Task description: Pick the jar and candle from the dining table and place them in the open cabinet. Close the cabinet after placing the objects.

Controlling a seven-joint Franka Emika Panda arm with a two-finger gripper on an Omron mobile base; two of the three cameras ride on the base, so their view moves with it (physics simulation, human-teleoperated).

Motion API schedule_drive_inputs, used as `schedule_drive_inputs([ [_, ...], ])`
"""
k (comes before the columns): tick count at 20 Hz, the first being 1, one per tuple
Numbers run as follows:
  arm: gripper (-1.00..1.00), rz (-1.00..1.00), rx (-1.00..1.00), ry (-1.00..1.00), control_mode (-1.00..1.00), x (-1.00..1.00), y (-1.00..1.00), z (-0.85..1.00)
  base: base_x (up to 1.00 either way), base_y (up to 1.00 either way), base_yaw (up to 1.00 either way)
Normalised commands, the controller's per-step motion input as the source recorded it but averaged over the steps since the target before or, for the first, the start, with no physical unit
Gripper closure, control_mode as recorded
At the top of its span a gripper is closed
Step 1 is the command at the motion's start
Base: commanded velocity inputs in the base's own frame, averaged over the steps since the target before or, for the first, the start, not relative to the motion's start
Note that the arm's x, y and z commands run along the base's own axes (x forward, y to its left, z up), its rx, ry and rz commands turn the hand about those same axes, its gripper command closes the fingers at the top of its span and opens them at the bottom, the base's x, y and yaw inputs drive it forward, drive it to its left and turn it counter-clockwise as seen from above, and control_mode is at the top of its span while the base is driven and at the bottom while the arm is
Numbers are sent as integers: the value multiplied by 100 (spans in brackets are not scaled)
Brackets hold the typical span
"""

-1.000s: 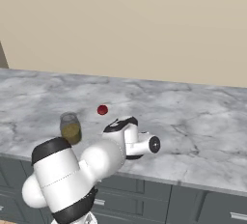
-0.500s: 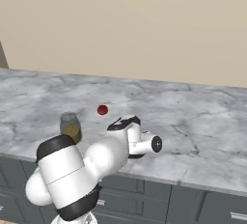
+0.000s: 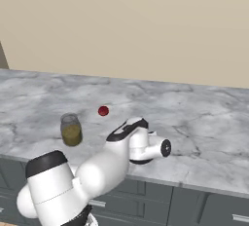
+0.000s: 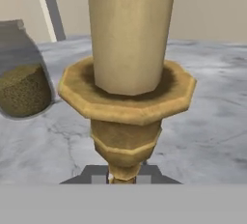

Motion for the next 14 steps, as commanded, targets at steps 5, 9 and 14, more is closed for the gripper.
schedule_drive_inputs([
  [5, 100, 0, -5, -9, -100, -32, -5, 61, 0, 0, 0],
  [9, 100, 0, -9, -5, -100, -28, 0, 70, 0, 0, 0],
  [14, 100, 0, -8, -1, -100, -26, 1, 60, 0, 0, 0],
])
